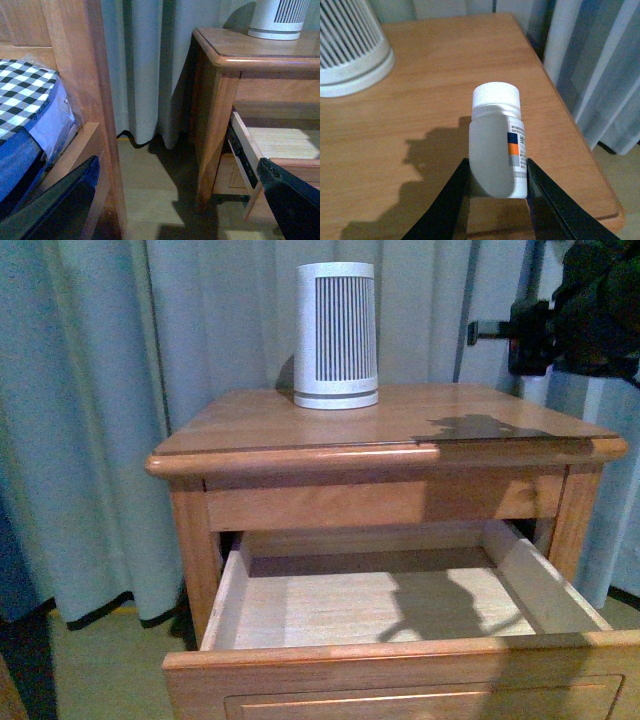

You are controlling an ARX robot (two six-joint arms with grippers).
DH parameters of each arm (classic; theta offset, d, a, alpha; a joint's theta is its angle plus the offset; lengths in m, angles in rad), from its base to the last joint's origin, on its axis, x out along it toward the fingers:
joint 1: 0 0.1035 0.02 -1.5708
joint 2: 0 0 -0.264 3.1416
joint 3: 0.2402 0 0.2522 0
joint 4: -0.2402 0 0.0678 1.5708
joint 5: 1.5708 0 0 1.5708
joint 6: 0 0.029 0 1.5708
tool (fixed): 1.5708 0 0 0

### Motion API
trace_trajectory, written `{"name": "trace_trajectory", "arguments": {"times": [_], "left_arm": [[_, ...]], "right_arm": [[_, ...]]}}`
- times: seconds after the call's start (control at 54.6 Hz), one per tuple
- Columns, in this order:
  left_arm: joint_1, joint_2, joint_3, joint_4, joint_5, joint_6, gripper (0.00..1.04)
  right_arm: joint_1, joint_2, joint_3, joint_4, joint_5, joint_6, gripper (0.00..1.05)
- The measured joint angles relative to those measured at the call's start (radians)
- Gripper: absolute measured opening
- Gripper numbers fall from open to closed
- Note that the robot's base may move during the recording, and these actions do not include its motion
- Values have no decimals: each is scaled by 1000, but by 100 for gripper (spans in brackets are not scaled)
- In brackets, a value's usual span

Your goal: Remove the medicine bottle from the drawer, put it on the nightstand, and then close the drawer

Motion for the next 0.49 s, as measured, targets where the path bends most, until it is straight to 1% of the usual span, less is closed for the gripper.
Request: {"name": "trace_trajectory", "arguments": {"times": [0.183,0.33,0.348,0.366,0.421,0.494], "left_arm": [[0,0,0,0,0,0,98],[0,0,0,0,0,0,98],[0,0,0,0,0,0,98],[0,0,0,0,0,0,98],[0,0,0,0,0,0,98],[0,0,0,0,0,0,98]], "right_arm": [[-29,140,129,-50,-22,21,29],[-35,195,168,-64,-23,23,29],[-36,198,170,-65,-23,23,31],[-36,208,172,-69,-25,25,37],[-38,220,173,-68,-26,24,47],[-40,224,172,-53,-26,23,57]]}}
